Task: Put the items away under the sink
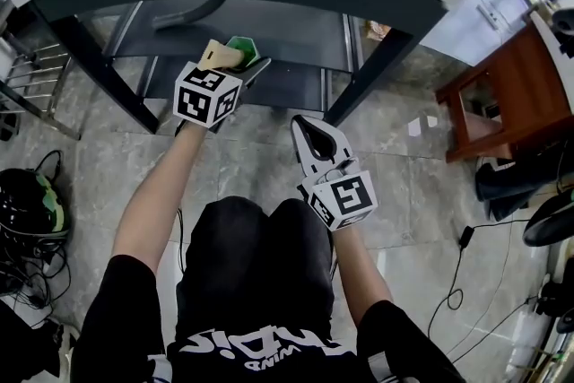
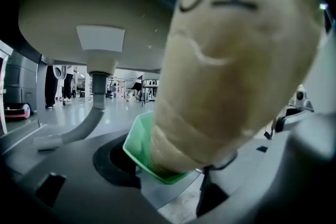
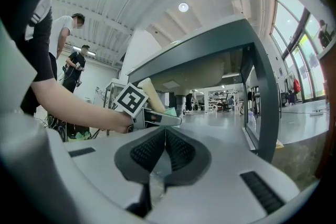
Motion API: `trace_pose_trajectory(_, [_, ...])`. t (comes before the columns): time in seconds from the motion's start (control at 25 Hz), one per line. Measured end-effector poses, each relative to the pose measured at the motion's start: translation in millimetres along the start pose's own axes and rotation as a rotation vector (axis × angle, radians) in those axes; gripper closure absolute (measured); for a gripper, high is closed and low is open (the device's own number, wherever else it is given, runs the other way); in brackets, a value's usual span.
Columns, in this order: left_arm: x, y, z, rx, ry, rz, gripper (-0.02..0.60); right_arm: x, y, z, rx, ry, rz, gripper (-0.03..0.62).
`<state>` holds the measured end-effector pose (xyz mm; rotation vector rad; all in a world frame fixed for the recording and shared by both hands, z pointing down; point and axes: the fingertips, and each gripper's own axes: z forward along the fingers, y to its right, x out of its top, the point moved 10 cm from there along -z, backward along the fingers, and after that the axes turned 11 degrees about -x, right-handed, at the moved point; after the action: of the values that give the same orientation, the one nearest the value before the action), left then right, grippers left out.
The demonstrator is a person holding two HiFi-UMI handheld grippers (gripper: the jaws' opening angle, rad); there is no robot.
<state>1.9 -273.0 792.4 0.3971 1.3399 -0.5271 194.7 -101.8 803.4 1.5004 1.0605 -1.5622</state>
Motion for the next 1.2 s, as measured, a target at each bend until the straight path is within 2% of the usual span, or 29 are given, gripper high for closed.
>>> trace_pose_trajectory(0.44, [6, -25, 36, 0.02, -0.027, -0.01, 0.255, 0, 9, 4, -0.018, -0.014, -0.001, 0.574])
trace_pose_trajectory(1.2, [10, -37, 63, 0.051, 0.003, -0.053, 0.254, 6, 9, 24, -0.008, -0.002, 0.007, 0.574])
